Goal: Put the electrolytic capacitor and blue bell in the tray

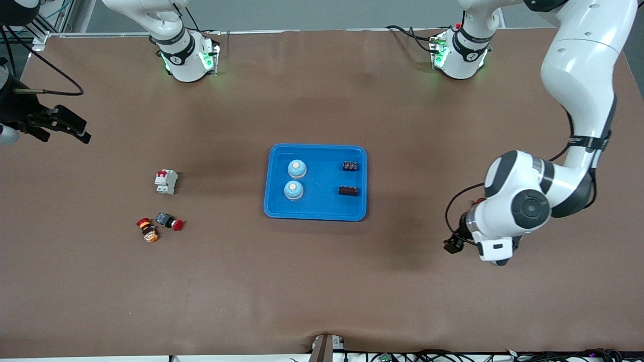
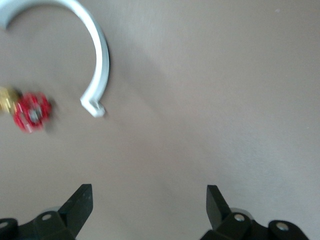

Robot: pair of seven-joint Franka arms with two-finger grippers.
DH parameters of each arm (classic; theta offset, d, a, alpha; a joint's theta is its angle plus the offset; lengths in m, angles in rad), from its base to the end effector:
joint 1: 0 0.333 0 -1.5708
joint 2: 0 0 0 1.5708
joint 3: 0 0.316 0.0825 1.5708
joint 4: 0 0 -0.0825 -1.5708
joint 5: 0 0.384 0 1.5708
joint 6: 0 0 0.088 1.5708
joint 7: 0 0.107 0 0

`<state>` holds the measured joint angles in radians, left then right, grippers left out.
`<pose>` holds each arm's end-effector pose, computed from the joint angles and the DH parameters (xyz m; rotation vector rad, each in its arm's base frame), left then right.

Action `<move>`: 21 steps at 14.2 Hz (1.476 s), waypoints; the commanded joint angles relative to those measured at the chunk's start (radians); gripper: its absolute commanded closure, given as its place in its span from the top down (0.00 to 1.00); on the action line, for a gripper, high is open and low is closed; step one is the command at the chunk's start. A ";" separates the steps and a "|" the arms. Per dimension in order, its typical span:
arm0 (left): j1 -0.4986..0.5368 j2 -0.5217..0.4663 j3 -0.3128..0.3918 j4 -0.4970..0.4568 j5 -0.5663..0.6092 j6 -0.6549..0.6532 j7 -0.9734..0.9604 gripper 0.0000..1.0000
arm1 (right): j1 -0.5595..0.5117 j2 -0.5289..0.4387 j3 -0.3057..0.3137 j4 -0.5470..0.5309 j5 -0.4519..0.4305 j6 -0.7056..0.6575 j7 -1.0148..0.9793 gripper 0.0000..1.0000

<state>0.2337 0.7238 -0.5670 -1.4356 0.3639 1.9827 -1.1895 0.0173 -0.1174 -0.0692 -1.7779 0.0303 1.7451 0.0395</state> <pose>0.6976 -0.1360 0.3056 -2.8787 -1.2230 0.1100 0.5309 -0.0268 0.6050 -3.0977 0.1477 -0.1312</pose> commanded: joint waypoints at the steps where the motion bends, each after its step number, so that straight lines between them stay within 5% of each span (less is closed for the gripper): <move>1: 0.053 -0.032 -0.004 -0.014 0.004 -0.021 0.270 1.00 | -0.030 0.010 0.020 0.020 0.002 0.016 0.020 1.00; 6: 0.176 -0.107 -0.007 -0.014 0.009 -0.022 0.753 1.00 | -0.011 0.021 0.026 0.018 -0.015 0.056 0.003 1.00; 21: 0.228 -0.276 -0.040 -0.011 -0.028 -0.153 0.892 1.00 | 0.024 0.013 0.028 0.040 -0.026 0.031 -0.079 1.00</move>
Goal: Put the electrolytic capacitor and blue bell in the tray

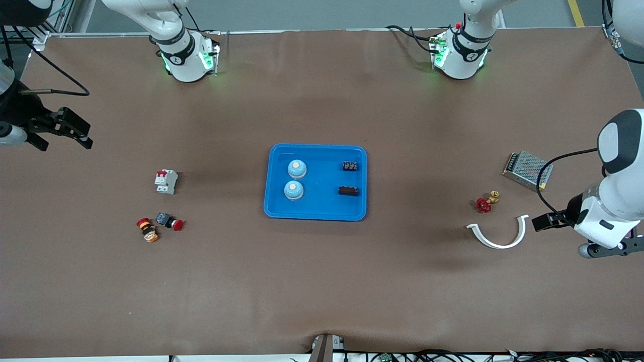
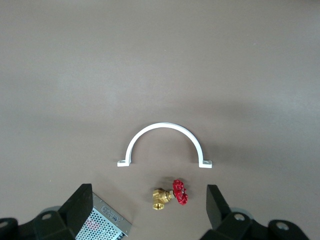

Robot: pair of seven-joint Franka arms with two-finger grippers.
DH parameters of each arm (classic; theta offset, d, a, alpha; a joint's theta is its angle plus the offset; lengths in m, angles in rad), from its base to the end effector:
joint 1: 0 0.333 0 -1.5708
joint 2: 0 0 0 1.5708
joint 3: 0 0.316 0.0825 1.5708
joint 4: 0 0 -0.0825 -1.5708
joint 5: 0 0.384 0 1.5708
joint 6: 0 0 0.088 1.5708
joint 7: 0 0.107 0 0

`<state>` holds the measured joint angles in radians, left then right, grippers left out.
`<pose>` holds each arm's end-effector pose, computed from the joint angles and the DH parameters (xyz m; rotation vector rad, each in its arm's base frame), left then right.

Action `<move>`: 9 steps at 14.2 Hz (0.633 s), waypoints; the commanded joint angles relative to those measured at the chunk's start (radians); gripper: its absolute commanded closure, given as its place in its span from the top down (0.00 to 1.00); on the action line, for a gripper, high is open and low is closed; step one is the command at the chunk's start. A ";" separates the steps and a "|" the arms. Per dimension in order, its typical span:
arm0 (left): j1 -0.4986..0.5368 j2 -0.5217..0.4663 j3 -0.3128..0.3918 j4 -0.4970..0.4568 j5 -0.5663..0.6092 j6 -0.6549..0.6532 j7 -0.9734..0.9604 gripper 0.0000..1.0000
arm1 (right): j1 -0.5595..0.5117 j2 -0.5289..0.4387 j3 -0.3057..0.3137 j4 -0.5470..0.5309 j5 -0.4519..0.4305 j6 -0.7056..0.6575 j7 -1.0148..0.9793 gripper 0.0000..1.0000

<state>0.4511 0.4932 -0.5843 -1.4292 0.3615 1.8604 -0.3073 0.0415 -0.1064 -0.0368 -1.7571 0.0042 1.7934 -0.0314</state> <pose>0.6894 0.0069 0.4479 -3.0573 -0.2020 -0.0585 0.5402 0.0019 0.6141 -3.1270 -0.0553 -0.2236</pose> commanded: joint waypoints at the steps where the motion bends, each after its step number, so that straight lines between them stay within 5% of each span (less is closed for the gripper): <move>1: 0.008 -0.062 -0.022 -0.017 -0.042 -0.047 0.016 1.00 | 0.000 0.002 -0.006 0.019 0.000 -0.019 -0.010 1.00; 4: -0.043 -0.091 0.006 -0.014 -0.079 -0.082 0.019 1.00 | 0.008 0.002 -0.003 0.019 -0.001 -0.019 -0.010 1.00; 9: -0.219 -0.194 0.253 -0.016 -0.219 -0.136 0.130 1.00 | 0.012 0.002 -0.002 0.021 -0.001 -0.019 -0.012 1.00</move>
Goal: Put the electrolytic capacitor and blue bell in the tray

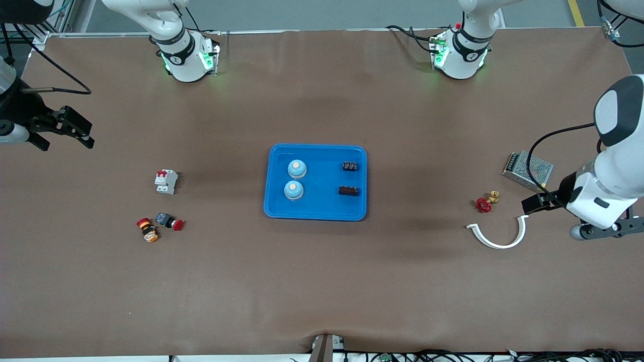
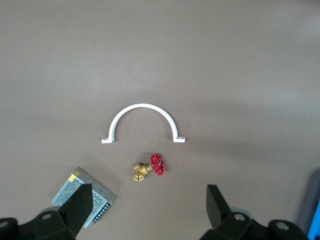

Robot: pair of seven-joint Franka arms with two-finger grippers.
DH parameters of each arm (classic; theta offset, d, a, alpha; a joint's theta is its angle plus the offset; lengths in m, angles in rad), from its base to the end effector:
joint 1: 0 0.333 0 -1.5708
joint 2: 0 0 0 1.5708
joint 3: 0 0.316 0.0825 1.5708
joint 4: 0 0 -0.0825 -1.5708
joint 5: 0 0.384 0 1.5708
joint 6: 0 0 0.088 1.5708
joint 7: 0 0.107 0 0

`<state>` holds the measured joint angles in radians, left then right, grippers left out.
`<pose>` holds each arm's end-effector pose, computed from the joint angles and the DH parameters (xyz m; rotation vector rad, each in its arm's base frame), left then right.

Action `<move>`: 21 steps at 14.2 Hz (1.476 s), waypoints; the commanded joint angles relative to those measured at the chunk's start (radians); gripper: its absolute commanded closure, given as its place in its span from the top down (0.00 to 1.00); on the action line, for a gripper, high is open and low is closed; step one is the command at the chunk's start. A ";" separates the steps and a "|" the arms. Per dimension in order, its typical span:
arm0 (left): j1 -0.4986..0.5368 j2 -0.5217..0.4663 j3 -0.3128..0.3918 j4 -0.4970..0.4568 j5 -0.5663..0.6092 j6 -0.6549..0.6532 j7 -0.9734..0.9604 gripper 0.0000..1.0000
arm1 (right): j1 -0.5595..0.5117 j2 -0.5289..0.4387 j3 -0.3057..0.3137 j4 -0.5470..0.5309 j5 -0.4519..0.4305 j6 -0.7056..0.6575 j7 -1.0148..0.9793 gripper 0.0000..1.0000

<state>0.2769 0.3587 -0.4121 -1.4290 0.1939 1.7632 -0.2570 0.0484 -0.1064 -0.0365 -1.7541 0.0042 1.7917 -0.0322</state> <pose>0.6625 -0.0324 0.5047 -3.0895 -0.1685 -0.0229 0.5401 0.0058 0.6154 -3.1262 -0.0679 -0.2255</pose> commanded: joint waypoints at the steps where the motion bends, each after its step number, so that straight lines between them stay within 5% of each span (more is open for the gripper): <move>1: -0.082 -0.076 0.134 -0.018 -0.068 -0.059 0.109 1.00 | 0.005 0.002 -0.002 0.018 -0.001 -0.017 -0.011 1.00; 3: -0.146 -0.110 0.218 -0.021 -0.109 -0.083 0.136 1.00 | 0.005 0.002 -0.002 0.018 -0.001 -0.017 -0.011 1.00; 9: -0.232 -0.193 0.321 -0.025 -0.171 -0.171 0.157 1.00 | 0.021 0.002 -0.002 0.019 -0.006 -0.017 -0.011 1.00; 21: -0.272 -0.296 0.432 -0.073 -0.182 -0.127 0.300 1.00 | 0.037 0.002 -0.003 0.024 -0.016 -0.014 -0.012 1.00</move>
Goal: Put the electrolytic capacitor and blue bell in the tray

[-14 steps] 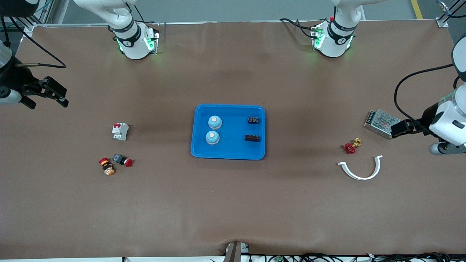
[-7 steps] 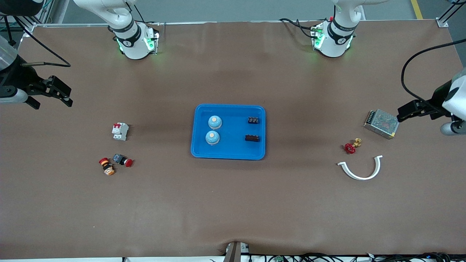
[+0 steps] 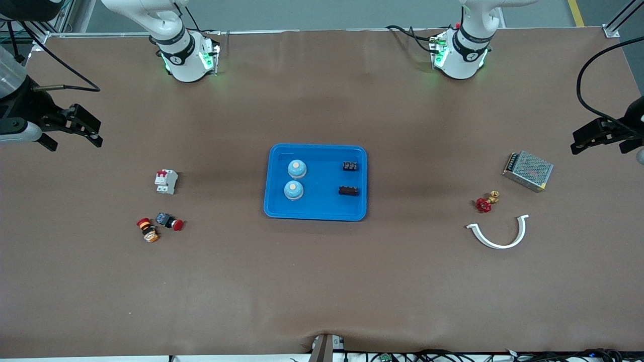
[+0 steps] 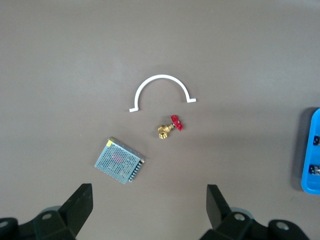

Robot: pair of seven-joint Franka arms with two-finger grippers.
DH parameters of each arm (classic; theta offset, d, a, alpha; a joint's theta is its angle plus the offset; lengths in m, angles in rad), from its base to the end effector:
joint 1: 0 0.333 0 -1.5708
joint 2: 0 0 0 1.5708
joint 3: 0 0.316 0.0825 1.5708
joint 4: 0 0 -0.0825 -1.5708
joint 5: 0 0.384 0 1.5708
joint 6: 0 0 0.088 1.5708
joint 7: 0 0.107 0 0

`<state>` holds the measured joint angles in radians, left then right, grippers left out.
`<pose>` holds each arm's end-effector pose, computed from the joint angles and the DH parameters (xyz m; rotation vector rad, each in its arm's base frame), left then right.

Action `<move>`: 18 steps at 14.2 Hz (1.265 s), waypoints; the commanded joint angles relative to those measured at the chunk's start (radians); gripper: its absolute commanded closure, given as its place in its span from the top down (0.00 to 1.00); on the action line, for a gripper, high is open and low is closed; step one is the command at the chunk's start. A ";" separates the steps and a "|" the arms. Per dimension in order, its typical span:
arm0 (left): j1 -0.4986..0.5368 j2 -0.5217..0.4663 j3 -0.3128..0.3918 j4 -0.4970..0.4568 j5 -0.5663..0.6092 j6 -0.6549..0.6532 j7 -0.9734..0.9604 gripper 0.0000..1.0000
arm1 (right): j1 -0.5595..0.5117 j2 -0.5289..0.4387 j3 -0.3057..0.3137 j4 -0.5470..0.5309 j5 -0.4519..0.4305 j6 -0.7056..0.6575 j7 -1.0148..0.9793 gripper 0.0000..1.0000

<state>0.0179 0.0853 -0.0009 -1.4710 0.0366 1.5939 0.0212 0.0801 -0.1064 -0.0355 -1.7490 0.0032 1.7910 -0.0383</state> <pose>0.5837 0.0138 0.6253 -3.1038 0.0068 -0.0573 0.5398 0.0234 0.6179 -3.1229 -0.1287 -0.2322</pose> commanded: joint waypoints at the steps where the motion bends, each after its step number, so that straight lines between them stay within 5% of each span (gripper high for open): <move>1: -0.013 -0.021 0.021 -0.034 -0.023 0.063 0.022 1.00 | 0.004 0.002 -0.006 0.019 -0.015 -0.013 -0.006 1.00; 18: -0.038 -0.029 0.015 -0.071 -0.050 0.117 -0.040 1.00 | -0.032 0.011 -0.011 0.060 -0.014 -0.036 -0.011 1.00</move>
<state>-0.0165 0.0820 0.0043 -1.5221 0.0148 1.7096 -0.0315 0.0646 -0.1063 -0.0526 -1.7137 0.0008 1.7746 -0.0387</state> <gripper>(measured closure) 0.000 0.000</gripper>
